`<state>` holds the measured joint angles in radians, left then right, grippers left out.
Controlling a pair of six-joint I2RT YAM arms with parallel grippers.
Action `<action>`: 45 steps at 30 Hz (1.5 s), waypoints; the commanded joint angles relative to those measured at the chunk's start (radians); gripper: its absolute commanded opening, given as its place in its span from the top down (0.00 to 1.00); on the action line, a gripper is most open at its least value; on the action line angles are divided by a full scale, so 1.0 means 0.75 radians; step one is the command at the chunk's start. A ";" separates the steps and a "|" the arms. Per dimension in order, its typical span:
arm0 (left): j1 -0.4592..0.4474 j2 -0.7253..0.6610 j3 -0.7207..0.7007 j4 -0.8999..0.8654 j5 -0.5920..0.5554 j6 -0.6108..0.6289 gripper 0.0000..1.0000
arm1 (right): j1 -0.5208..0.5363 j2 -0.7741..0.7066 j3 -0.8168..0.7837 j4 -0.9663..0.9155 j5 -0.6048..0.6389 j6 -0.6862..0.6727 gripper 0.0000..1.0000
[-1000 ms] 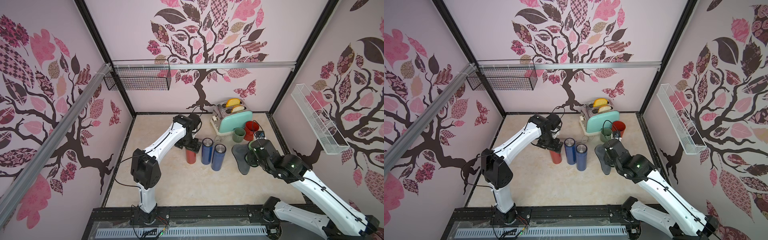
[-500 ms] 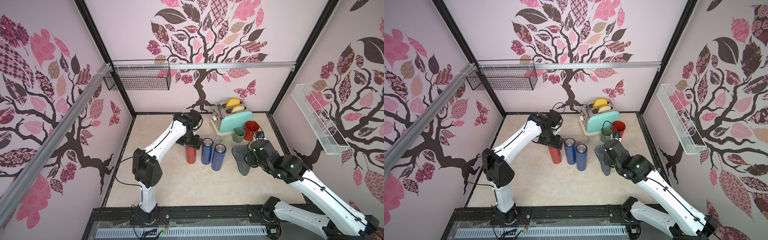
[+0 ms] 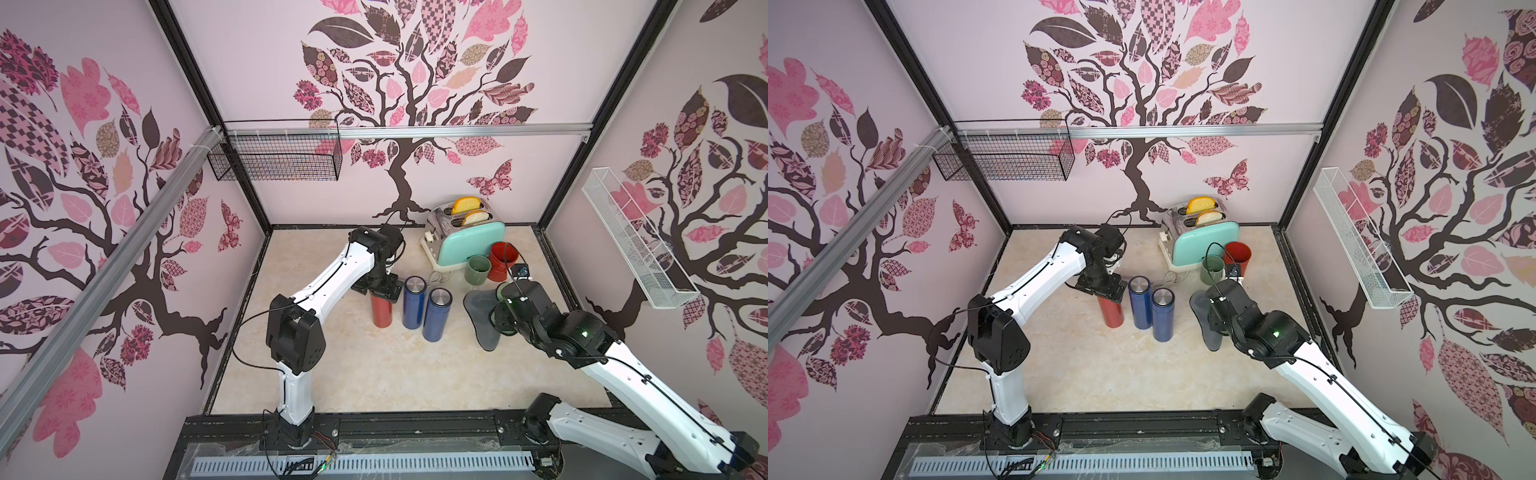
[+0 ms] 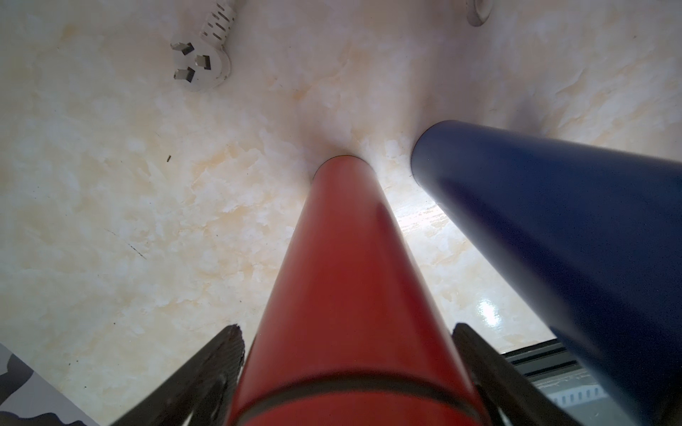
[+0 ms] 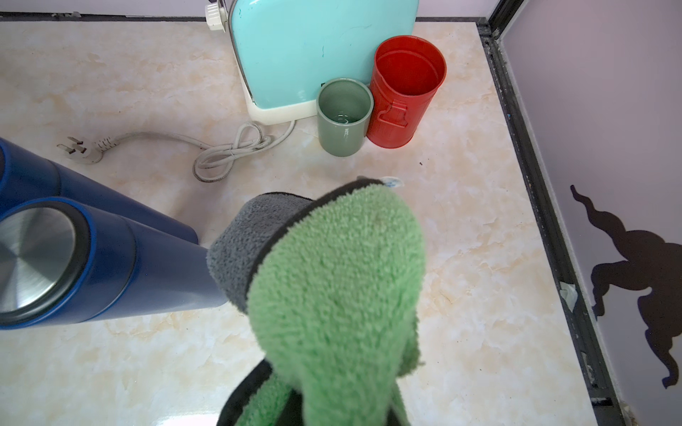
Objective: Wipe the surface of the thermos
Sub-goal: Pick up the thermos from the center of the board, then wipe the dirt from the surface of the thermos.
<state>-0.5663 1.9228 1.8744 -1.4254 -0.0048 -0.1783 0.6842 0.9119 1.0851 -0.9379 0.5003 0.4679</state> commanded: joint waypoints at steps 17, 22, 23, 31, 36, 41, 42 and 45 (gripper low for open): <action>0.001 -0.217 -0.134 -0.086 -0.012 0.053 1.00 | -0.006 -0.052 0.120 -0.077 0.018 -0.021 0.94; 0.002 -0.369 -0.178 -0.094 -0.038 0.048 1.00 | -0.006 -0.103 0.216 -0.056 -0.029 -0.083 0.98; 0.001 -0.397 -0.194 -0.091 -0.039 0.045 1.00 | -0.007 -0.124 0.219 -0.032 -0.059 -0.089 0.98; 0.002 -0.570 -0.254 -0.076 -0.084 0.027 1.00 | -0.005 -0.210 0.286 0.110 -0.310 -0.108 1.00; 0.002 -0.630 -0.215 -0.077 -0.081 0.019 1.00 | -0.006 -0.223 0.310 0.241 -0.550 -0.128 1.00; 0.000 -0.685 -0.170 -0.052 -0.027 0.023 1.00 | -0.006 -0.215 0.239 0.444 -0.857 -0.105 1.00; -0.002 -0.701 -0.168 -0.036 -0.009 0.030 1.00 | -0.006 -0.214 0.211 0.507 -0.931 -0.084 1.00; -0.028 -0.767 -0.196 0.042 -0.018 0.064 1.00 | -0.006 -0.225 0.104 0.715 -1.103 0.004 1.00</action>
<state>-0.5709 1.4086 1.7103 -1.4776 -0.0296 -0.1524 0.6838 0.7479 1.2083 -0.5854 -0.1333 0.4122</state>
